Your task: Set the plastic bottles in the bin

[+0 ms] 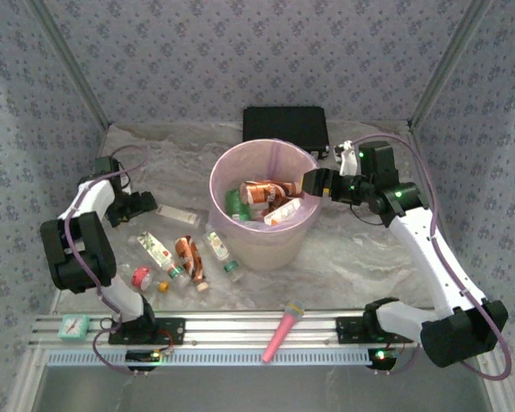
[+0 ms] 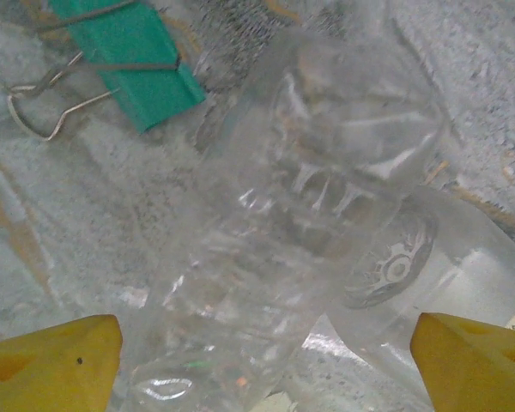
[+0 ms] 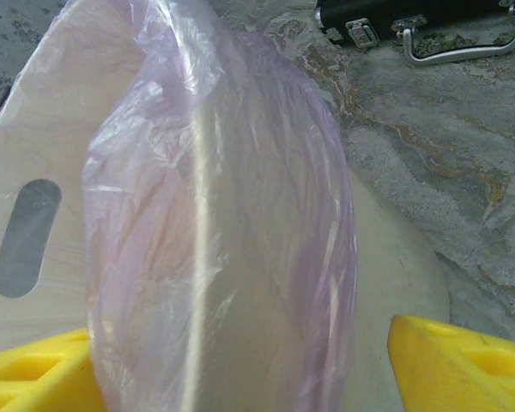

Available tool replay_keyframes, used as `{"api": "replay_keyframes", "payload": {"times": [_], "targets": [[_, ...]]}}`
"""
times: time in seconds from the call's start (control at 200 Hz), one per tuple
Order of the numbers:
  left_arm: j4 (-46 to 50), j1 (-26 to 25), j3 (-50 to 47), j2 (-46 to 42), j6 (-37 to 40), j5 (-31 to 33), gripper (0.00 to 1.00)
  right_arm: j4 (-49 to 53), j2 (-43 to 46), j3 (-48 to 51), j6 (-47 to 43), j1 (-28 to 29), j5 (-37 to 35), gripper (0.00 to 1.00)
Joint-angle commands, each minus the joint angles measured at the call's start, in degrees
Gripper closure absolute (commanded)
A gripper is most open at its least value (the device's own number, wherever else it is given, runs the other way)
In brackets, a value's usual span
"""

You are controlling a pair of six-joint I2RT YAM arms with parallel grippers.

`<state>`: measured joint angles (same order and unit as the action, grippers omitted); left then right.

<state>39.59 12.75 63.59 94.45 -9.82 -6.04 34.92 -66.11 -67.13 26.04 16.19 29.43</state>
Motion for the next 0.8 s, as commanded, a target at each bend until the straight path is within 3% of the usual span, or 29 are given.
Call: {"api": "replay_keyframes", "payload": {"times": [0.0,0.275,0.465,0.605,0.8], "targets": [[0.74,-0.01,-1.1,4.17,0.95,1.54,0.13,-0.2,0.74,0.42,-0.64,-0.37,1.1,0.21],[2.0,-2.36,0.22,3.19,0.2,2.04,0.14,-0.2,0.05,0.11,-0.91,-0.57,1.36,0.21],[4.9,-1.89,0.97,-4.29,0.14,3.59,0.0,-0.2,-0.6,-0.19,-1.08,-0.56,1.66,0.22],[6.17,-0.57,1.72,-8.45,0.83,2.61,0.0,-0.2,-0.84,-0.21,-1.26,-0.62,1.81,0.22],[6.83,2.18,0.31,-5.44,2.07,1.78,0.06,-0.2,-0.87,0.06,-1.39,-0.66,2.15,0.22]]}}
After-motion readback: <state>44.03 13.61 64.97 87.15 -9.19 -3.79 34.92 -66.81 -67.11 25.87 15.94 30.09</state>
